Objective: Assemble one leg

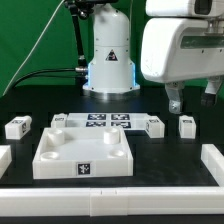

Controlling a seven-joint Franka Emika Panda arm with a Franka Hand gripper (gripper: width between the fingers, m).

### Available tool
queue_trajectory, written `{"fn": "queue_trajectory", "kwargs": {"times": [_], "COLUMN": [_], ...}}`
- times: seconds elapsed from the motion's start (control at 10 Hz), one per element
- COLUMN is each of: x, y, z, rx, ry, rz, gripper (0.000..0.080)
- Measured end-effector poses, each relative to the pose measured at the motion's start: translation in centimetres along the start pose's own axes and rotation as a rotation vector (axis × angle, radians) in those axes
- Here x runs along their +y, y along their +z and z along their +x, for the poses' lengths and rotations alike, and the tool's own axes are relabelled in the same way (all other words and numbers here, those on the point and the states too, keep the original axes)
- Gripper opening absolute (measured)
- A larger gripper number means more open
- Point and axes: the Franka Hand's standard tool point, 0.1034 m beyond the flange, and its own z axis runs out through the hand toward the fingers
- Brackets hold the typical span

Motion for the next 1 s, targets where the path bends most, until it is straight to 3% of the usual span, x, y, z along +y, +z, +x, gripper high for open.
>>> {"fn": "queue_trajectory", "kwargs": {"times": [0.1,0.8,0.9,1.0], "x": [0.0,-0.1,-0.6,-1.9], "y": [0.0,0.0,0.2,0.8], "z": [0.0,0.0,-0.2,-1.5], "rx": [-0.004,-0.004,0.020,0.040], "ry": [0.010,0.012,-0.056,-0.163], "rz": [-0.012,-0.011,-0.022,-0.031], "gripper": [0.0650,0.0650,0.0650,0.0650]}}
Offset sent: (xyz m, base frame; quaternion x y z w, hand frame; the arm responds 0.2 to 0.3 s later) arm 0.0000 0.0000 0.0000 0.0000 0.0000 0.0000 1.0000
